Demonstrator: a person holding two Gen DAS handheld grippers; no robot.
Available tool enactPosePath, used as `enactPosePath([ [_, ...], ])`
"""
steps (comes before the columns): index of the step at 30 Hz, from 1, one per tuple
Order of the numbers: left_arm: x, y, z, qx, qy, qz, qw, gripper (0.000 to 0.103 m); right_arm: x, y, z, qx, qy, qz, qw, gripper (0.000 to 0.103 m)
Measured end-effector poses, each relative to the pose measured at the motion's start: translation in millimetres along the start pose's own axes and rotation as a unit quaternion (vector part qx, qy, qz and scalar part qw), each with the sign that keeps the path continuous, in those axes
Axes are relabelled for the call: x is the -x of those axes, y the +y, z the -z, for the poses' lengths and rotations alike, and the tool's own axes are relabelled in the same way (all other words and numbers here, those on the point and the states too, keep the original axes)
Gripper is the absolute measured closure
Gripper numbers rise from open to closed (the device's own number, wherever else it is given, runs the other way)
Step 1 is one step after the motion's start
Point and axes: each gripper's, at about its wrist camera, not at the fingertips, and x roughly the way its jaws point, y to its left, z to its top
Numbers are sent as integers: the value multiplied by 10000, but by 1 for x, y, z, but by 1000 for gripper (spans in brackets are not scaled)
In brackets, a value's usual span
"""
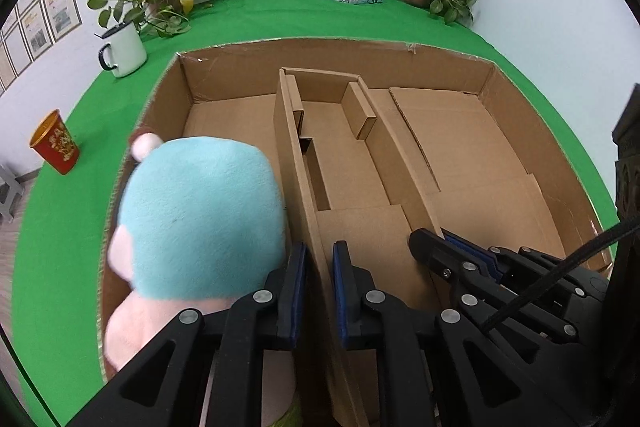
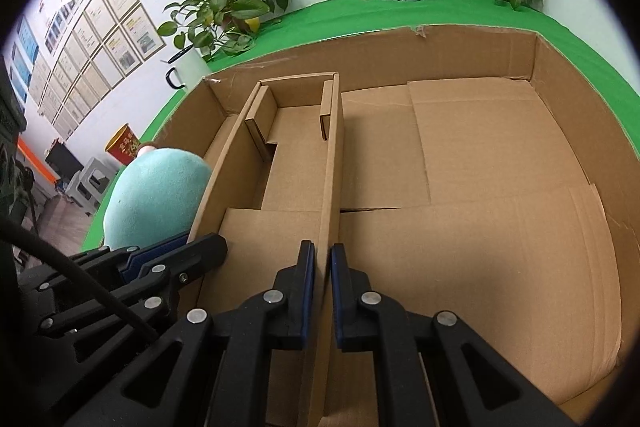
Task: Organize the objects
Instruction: 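Lower the insert into the box beside the plush toy and release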
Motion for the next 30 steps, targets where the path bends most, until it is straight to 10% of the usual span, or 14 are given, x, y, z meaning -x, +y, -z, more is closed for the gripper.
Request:
enactPosePath([
  [15,84,9,38,94,-652,279,9974,87,5,19,-1,624,-220,311,9973,93],
  [20,121,20,54,422,-1341,356,9894,43,64,9,5,654,-1189,393,9900,40],
  [23,150,20,67,616,-1894,173,9798,15,100,0,22,796,-1707,658,9799,29],
  [30,204,-8,100,495,-2648,22,9630,1,161,-15,72,861,-2277,642,9678,24],
])
